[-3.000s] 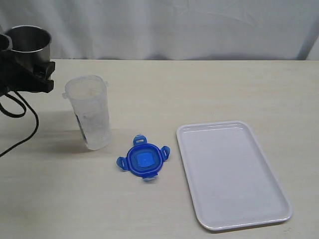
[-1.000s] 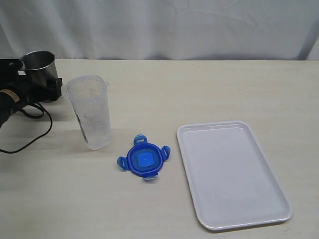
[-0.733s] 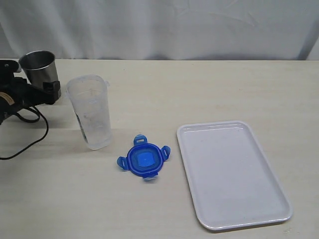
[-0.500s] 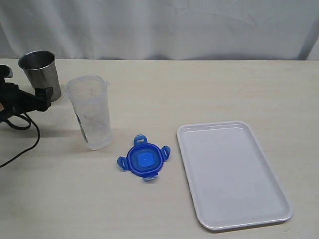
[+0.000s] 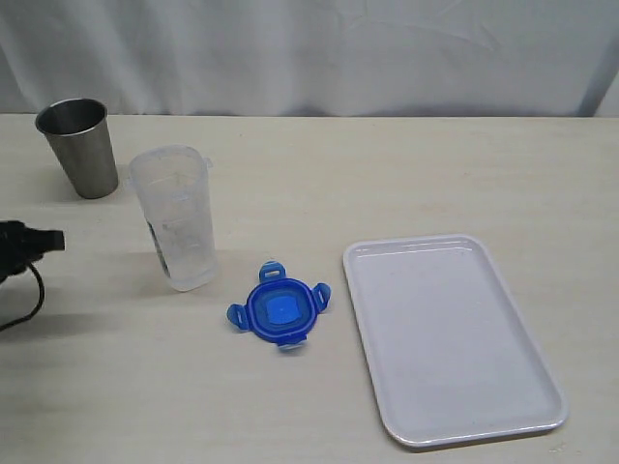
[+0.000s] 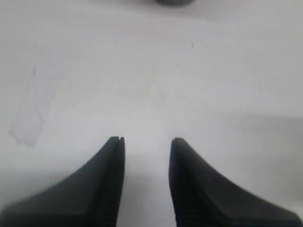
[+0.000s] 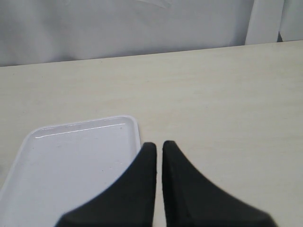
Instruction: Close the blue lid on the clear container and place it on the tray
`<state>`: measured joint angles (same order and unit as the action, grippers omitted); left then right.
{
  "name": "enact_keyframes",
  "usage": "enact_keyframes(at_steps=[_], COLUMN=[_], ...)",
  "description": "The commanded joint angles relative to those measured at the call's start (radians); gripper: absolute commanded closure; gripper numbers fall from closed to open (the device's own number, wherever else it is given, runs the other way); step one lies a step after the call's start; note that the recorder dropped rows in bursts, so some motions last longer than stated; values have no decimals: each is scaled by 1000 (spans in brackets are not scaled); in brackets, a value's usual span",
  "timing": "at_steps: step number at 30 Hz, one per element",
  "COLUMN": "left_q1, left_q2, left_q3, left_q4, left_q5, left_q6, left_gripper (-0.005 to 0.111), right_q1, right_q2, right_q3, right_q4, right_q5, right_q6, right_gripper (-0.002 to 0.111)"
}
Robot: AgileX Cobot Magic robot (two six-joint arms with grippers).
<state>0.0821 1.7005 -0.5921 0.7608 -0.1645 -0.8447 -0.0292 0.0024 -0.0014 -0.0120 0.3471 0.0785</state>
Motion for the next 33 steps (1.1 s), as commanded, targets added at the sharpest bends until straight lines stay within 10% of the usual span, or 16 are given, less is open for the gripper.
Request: enact_keyframes(at_steps=[1,8,19,33], left_q1=[-47,-62,-395,-548], left_q2=[-57,-42,-39,75], left_q3=[135,179,158,-6], left_q4=[245,616,509,505], left_q5=[-126,-668,-408,-183], left_q6=[-308,-598,-645,-808], left_gripper=[71,71,70,53], right_q1=[-4,-4,-4,-4], right_q2=[-2,-2,-2,-2], right_q3=[1,1,1,1], right_q4=[-1,-1,-1,-1], right_q5=[-7,-7,-7,-7], right_q6=[1,1,1,1], right_gripper=[104,104,104,104])
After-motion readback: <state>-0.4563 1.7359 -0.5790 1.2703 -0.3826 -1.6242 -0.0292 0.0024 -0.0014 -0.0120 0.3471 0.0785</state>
